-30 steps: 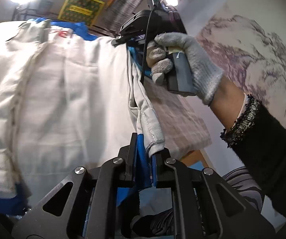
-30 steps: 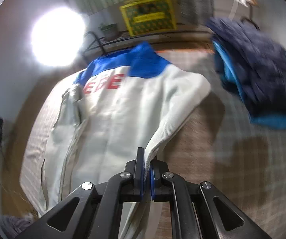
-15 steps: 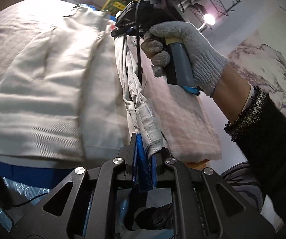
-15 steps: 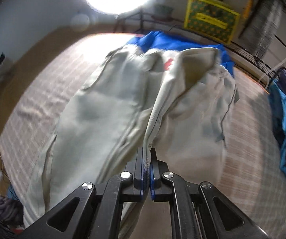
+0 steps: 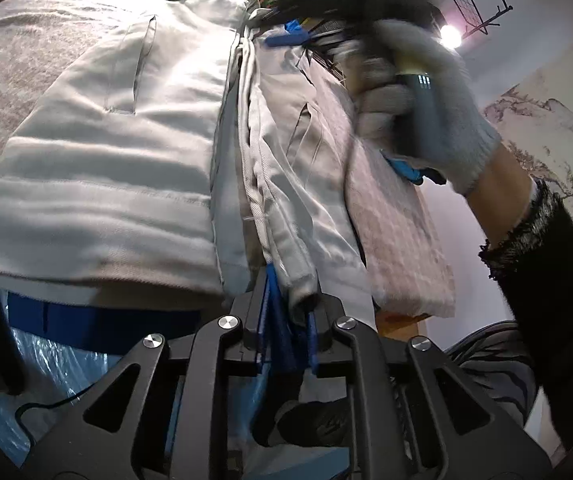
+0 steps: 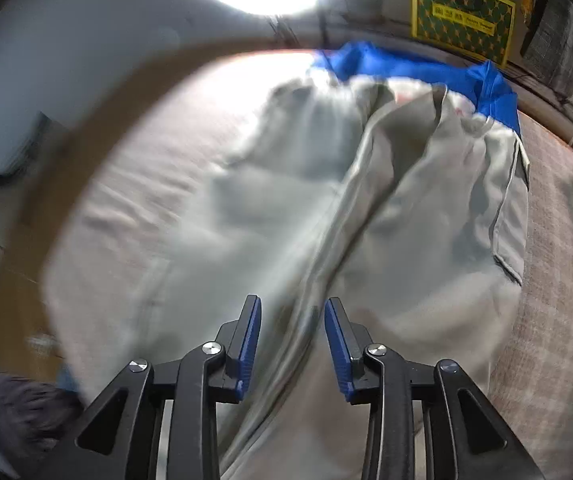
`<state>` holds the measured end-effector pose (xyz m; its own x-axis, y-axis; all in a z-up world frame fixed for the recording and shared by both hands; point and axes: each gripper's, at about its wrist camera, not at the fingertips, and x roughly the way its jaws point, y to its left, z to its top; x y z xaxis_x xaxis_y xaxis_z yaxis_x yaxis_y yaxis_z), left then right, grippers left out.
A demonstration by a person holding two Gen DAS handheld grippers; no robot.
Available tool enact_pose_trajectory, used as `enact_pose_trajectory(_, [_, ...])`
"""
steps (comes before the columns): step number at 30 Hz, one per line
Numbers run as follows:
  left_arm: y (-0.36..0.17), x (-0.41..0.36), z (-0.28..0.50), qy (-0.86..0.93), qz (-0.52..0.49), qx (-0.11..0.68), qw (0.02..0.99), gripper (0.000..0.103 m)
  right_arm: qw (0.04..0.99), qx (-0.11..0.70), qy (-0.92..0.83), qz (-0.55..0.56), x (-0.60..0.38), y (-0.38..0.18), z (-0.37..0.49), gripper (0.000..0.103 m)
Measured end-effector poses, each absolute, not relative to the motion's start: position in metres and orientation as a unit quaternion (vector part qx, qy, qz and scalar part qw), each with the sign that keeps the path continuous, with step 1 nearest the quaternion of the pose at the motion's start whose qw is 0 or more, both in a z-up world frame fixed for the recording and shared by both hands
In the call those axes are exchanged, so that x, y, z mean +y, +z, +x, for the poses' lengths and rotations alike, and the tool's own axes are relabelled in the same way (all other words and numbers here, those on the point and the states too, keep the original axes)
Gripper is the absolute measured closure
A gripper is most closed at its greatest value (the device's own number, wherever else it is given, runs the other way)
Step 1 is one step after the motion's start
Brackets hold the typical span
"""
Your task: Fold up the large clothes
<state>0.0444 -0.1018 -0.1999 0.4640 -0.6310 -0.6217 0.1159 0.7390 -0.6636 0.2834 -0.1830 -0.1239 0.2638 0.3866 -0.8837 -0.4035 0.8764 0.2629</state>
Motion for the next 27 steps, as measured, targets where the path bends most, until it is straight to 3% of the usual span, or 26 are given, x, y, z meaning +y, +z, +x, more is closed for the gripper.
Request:
enact_pose_trajectory(5, [-0.188, -0.095, 0.028, -0.241, -0.256, 0.463, 0.813, 0.088, 0.815, 0.513, 0.26, 0.066, -0.236, -0.084, 0.246, 0.077])
enact_pose_trajectory(9, [-0.168, -0.084, 0.012, -0.254, -0.232, 0.442, 0.829, 0.088, 0.813, 0.521, 0.249, 0.073, -0.266, -0.092, 0.204, 0.082])
enact_pose_trajectory(17, [-0.136, -0.047, 0.014, -0.229, -0.17, 0.404, 0.869, 0.088, 0.79, 0.534, 0.301, 0.012, -0.238, -0.125, 0.115, 0.082])
enact_pose_trajectory(23, [-0.136, -0.023, 0.037, -0.2, -0.126, 0.409, 0.882, 0.088, 0.778, 0.538, 0.299, -0.123, -0.206, -0.164, 0.076, 0.082])
enact_pose_trajectory(27, [-0.136, -0.018, 0.061, -0.209, -0.091, 0.422, 0.878, 0.088, 0.78, 0.538, 0.305, -0.098, -0.219, -0.153, 0.073, 0.08])
